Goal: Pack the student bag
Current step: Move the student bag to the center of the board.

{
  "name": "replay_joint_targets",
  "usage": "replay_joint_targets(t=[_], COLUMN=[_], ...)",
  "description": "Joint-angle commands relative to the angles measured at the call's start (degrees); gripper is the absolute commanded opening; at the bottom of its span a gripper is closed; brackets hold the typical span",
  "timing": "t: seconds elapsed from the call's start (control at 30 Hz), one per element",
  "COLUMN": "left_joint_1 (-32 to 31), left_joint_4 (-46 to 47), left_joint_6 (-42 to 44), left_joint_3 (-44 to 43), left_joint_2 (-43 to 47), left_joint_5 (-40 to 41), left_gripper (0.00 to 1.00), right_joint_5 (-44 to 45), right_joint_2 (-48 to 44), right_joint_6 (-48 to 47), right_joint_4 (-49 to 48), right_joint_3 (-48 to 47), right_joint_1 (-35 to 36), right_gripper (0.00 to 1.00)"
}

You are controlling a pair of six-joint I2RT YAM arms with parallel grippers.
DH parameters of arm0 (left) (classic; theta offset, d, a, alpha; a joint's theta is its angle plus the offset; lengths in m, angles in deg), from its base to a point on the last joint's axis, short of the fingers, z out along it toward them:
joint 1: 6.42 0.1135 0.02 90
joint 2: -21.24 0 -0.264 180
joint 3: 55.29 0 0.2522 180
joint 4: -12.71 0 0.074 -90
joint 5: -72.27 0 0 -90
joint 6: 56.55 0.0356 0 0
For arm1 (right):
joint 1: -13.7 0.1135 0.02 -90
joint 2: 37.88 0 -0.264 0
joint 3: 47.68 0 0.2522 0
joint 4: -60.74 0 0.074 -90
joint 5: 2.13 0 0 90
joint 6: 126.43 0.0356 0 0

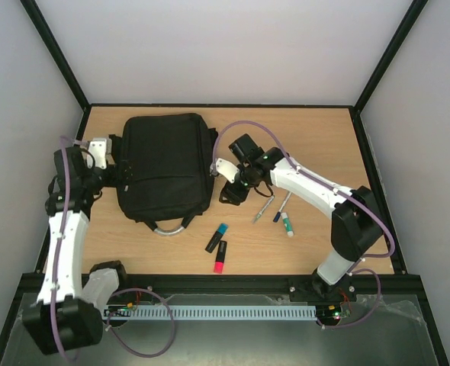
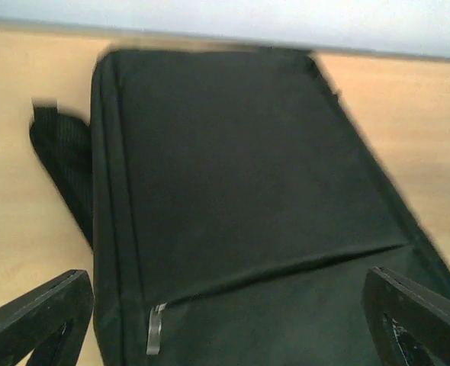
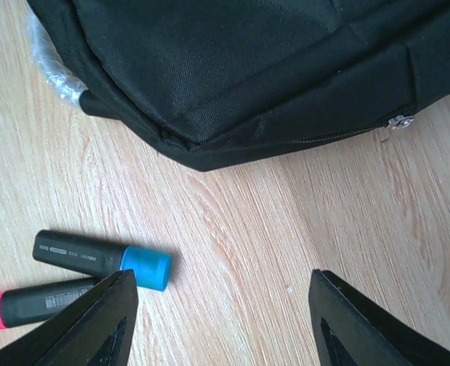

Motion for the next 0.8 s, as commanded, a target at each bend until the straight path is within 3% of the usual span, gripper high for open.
replay_joint_targets(t=[0.0,0.07,0.13,0.23,0.43,0.6,0.77], left_joint_1=[4.6,4.9,5.1,8.2,10.4,7.8,0.4], left_joint_4=[1.6,-1.4,-3.3,-3.8,4.5,3.3,3.9], left_joint_6=[2.9,7.1,5.2,-1.9,-6.7,-4.1,-3.5], left_joint_3=[2.4,0.6,-1.1,-4.1,-8.8,-15.6,-16.6], left_joint_2=[-5.7,-10.8,-17.8,-27.7,-38.8,-50.9,-53.5], left_joint_5=[-7.2,-11.6,-6.6,-1.6,-4.4,-8.2,-10.0], left_gripper=[0.99,0.82,0.70,0.70,0.79,0.81,0.80], right_joint_5=[0.9,1.5,1.8,2.0,2.6,3.7,5.1], right_joint_2=[-0.5,0.7,3.7,8.1,13.2,13.9,13.6], right_joint_6=[-0.2,1.2,2.7,4.6,3.6,4.0,3.9], right_joint_4=[-2.8,-3.9,-4.3,-4.0,-0.9,-0.9,-1.2], right_joint_3=[1.3,0.1,-3.4,-8.5,-14.4,-14.1,-13.4], right_joint_1=[0.3,0.3,0.3,0.3,0.3,0.2,-0.1], right_gripper=[0.62,0.62,0.62,0.62,0.62,0.62,0.62])
